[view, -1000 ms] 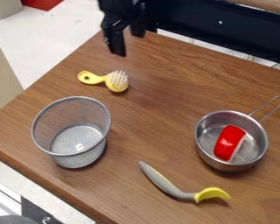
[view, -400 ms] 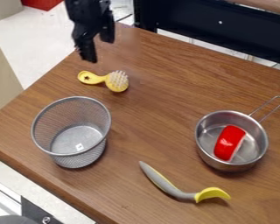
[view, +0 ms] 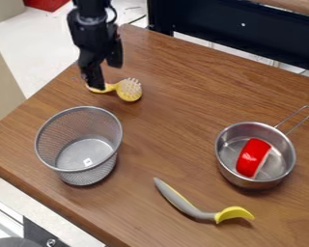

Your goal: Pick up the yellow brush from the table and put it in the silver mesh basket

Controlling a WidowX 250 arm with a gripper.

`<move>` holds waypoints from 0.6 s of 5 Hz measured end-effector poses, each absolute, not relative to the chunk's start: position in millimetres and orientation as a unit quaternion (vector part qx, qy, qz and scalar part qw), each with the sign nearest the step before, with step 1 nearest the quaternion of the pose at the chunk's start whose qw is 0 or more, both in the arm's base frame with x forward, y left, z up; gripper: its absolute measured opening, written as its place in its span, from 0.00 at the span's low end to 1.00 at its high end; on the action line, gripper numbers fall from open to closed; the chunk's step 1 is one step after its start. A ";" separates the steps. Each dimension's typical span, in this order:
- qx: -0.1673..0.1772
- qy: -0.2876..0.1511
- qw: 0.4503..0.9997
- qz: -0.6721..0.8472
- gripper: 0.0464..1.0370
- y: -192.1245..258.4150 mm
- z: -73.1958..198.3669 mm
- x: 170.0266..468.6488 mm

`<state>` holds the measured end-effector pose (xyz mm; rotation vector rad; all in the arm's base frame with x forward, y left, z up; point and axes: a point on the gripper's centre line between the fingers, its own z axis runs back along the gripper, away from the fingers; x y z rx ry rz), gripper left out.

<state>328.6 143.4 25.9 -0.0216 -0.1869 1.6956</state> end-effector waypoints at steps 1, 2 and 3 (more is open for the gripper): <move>-0.006 -0.083 0.659 0.748 0.96 133.2 15.8 330.4; -0.001 -0.089 0.666 0.741 0.96 127.7 13.0 333.4; 0.012 -0.068 0.674 0.736 0.91 125.0 3.2 330.6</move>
